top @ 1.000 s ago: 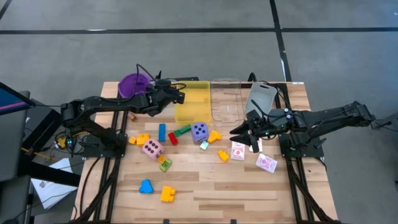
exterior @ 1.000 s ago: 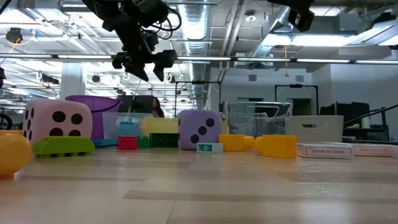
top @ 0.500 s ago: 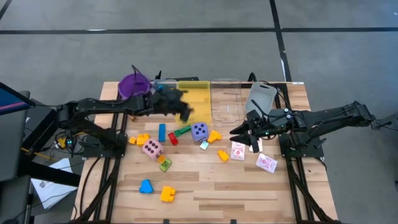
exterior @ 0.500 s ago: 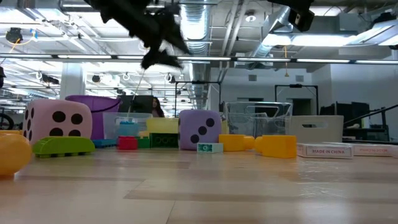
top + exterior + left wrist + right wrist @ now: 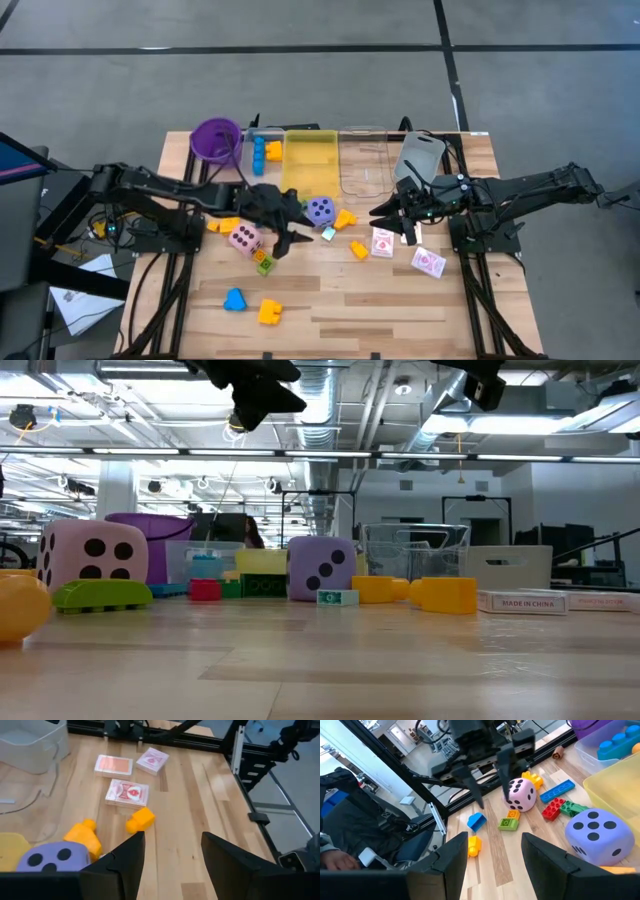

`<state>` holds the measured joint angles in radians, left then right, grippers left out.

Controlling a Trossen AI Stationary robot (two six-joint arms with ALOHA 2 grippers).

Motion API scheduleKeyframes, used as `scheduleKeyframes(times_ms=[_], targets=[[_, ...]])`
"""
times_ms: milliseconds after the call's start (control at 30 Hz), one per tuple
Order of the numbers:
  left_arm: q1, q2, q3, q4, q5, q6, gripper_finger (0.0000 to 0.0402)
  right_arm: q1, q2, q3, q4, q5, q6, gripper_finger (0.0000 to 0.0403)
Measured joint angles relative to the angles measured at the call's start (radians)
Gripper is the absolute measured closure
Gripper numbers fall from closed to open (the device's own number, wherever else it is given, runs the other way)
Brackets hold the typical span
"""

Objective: Pick & Place Toys
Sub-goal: Put the yellow stud game piece into the left transparent bin

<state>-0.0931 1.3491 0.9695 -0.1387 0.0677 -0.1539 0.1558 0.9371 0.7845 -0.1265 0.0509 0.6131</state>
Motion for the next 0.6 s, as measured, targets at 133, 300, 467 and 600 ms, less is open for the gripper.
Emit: scheduleKeyframes(times_ms=[133, 300, 467, 600], targets=[[-0.032, 0.0, 0.0, -0.01, 0.0, 0.0, 0.02, 0.0, 0.0, 0.0, 0.0, 0.001, 0.0, 0.0223], [-0.077, 0.0, 0.0, -0.135, 0.053, -0.003, 0.0176, 0.0, 0.0, 0.0, 0.0, 0.001, 0.008, 0.0223], [-0.164, 0.0, 0.0, -0.349, 0.13, -0.062, 0.0142, 0.0, 0.0, 0.0, 0.0, 0.001, 0.031, 0.0223], [-0.272, 0.001, -0.001, -0.421, 0.17, -0.115, 0.0111, 0.001, 0.0, 0.0, 0.0, 0.0, 0.035, 0.0223]])
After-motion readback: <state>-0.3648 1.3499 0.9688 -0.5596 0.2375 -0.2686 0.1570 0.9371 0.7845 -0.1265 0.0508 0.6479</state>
